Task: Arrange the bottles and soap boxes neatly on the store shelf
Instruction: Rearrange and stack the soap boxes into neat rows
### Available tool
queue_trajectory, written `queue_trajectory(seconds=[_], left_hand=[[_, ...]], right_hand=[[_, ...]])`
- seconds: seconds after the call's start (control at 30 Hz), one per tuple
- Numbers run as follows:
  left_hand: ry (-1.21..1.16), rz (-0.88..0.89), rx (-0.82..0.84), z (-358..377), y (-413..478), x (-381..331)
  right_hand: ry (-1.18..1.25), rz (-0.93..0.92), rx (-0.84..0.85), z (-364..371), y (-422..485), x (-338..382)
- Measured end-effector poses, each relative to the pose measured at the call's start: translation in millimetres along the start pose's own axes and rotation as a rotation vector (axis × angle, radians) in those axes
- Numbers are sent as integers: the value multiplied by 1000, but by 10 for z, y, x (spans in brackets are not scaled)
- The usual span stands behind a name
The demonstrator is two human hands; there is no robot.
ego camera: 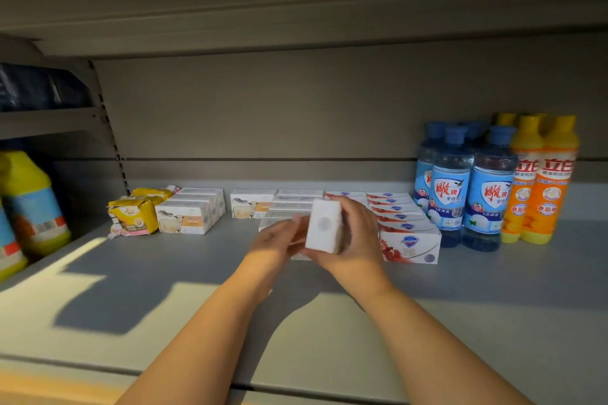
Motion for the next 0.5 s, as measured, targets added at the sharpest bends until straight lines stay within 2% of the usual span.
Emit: queue_trajectory(seconds=[0.07, 0.1, 0.2, 0.3, 0.37, 0.43, 0.5], left_hand=[[-155, -20, 140, 68, -21, -13], [-159, 7, 164, 79, -27, -16], [-26, 118, 56, 26, -16, -43], [-188, 57, -69, -83, 20, -37], [-449, -23, -76, -137, 37, -29], [-739, -144, -73, -155, 32, -4], [-918, -309, -38, -113, -6, 46]], right_hand=[[-270, -165, -71, -11, -6, 73], [-355, -210, -86, -6, -7, 106], [-467, -312, -50, 77, -47, 189], [-474, -280, -13, 100, -26, 218], [-372, -167, -35, 14, 12, 204], [-30, 9, 56, -47, 6, 155], [244, 126, 174, -22, -36, 126]])
Point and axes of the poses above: each hand's wrist, its own y-axis towards the middle knuckle, its own z-axis out of the palm, x = y × z, the point moved 5 cm from there along y, towards the middle knuckle, and after that the axes turned 10 degrees about z, right-handed, at the moved point
